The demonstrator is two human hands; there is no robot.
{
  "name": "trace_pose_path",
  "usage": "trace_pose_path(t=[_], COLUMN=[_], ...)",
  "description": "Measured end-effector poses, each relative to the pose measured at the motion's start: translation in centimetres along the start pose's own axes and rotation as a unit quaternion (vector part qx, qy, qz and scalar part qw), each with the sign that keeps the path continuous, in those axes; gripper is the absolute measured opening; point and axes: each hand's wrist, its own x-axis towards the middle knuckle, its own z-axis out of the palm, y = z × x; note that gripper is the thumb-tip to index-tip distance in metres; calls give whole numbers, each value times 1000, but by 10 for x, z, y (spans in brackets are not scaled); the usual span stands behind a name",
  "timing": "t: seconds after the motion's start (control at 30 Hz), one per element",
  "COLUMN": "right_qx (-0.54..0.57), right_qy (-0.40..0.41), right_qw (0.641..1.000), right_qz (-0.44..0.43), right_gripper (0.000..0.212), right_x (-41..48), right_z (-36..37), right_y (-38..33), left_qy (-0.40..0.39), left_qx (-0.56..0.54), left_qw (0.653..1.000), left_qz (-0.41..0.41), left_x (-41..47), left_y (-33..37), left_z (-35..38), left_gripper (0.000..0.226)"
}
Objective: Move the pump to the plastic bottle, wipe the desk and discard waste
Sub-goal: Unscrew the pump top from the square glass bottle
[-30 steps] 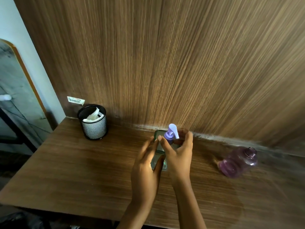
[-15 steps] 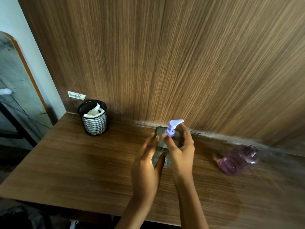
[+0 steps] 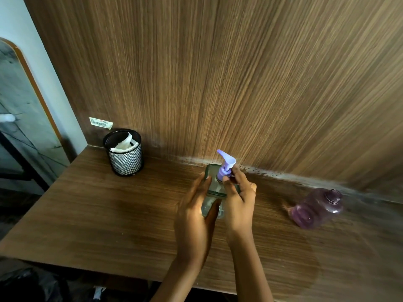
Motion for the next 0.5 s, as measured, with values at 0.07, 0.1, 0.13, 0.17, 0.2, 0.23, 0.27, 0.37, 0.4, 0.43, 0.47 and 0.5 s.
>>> trace_pose_path(t=[0.07, 0.1, 0.13, 0.17, 0.2, 0.23, 0.27, 0.37, 0.4, 0.43, 0.47, 0.5], right_qx=[2, -9, -20, -23, -30, -40, -49, -59, -55, -47, -41, -35], right_qy=[-3, 8, 22, 35, 47, 53, 55, 61, 65, 68, 66, 60], right_qw=[1000, 1000, 999, 999, 998, 997, 996, 995, 995, 996, 996, 997], right_qz=[-1, -9, -21, -31, -37, -41, -42, -49, -48, -44, -37, -32], right_gripper=[40, 46, 53, 57, 54, 50, 47, 41, 39, 38, 37, 35], right_x=[1, 1, 1, 1, 1, 2, 3, 7, 8, 9, 10, 11], right_z=[1, 3, 4, 6, 7, 8, 8, 7, 7, 7, 7, 7], right_y=[2, 1, 1, 1, 0, 0, 0, 4, 5, 7, 8, 9], left_qy=[-2, -6, -12, -17, -18, -19, -19, -20, -19, -17, -13, -8], left_qx=[2, 1, -3, -9, -13, -16, -19, -18, -15, -9, -4, 2], left_qw=[1000, 1000, 1000, 1000, 1000, 1000, 1000, 1000, 1000, 1000, 1000, 1000], left_qz=[-1, -4, -8, -10, -10, -9, -9, -11, -11, -8, -5, -2], left_x=[0, 0, 0, 0, 1, 1, 1, 1, 1, 1, 1, 1], left_y=[0, 0, 0, 0, 0, 0, 0, -1, 0, 1, 3, 3], left_z=[0, 0, 0, 0, 0, 0, 0, 0, 0, 0, -1, -1], left_gripper=[53, 54, 55, 56, 57, 57, 57, 56, 55, 55, 55, 54])
